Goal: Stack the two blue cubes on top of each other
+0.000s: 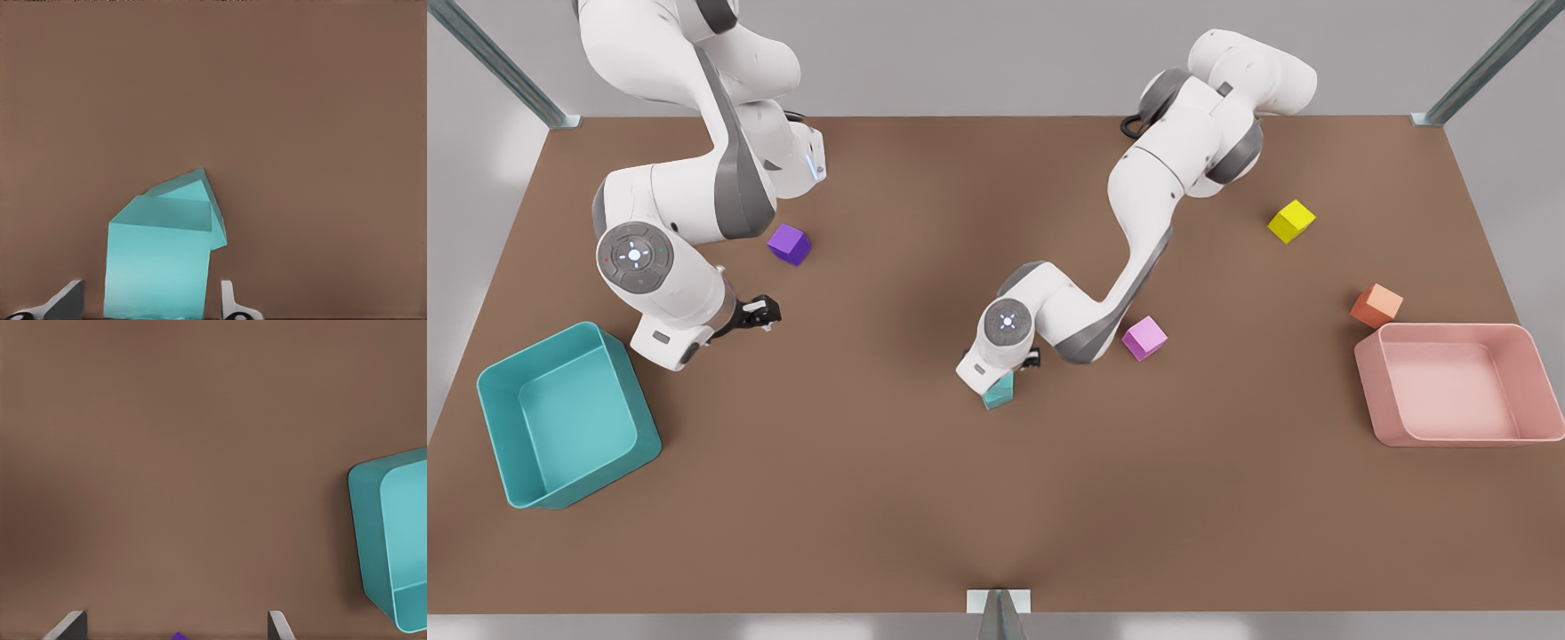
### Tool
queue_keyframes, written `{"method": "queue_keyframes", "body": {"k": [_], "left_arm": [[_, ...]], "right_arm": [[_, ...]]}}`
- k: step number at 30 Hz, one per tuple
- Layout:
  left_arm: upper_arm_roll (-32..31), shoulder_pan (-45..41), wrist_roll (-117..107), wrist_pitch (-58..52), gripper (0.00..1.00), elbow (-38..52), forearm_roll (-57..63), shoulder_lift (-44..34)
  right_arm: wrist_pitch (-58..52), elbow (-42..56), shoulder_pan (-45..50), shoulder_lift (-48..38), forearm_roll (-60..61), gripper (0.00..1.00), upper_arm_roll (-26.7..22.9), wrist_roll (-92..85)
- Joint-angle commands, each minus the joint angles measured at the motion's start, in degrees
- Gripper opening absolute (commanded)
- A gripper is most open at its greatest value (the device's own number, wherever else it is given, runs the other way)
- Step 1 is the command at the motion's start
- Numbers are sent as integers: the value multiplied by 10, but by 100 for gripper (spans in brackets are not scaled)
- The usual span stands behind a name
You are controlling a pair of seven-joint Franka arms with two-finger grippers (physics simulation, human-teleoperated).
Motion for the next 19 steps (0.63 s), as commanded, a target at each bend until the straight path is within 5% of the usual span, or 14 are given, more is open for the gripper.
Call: {"method": "queue_keyframes", "body": {"k": [1,5,8,11,12,13,15,19], "left_arm": [[-6,0,-74,-33,100,4,-2,-10],[-22,33,-61,-163,100,24,-10,-64],[-17,206,252,-360,100,28,33,-144],[-22,357,400,-367,100,16,40,-174],[50,326,449,-189,100,-233,33,-330],[66,324,449,-173,100,-324,15,-389],[82,318,449,-277,100,-240,-27,-389],[80,317,451,-279,100,-219,-32,-390]], "right_arm": [[0,1,0,-1,1,100,0,-17],[1,1,-2,2,9,100,0,-17],[2,4,-2,6,8,100,0,-17],[2,4,-2,6,8,100,0,-17],[2,4,-2,6,8,100,0,-17],[2,4,-2,6,8,100,0,-17],[2,4,-1,6,8,100,0,-17],[1,4,-1,12,8,100,0,-18]]}}
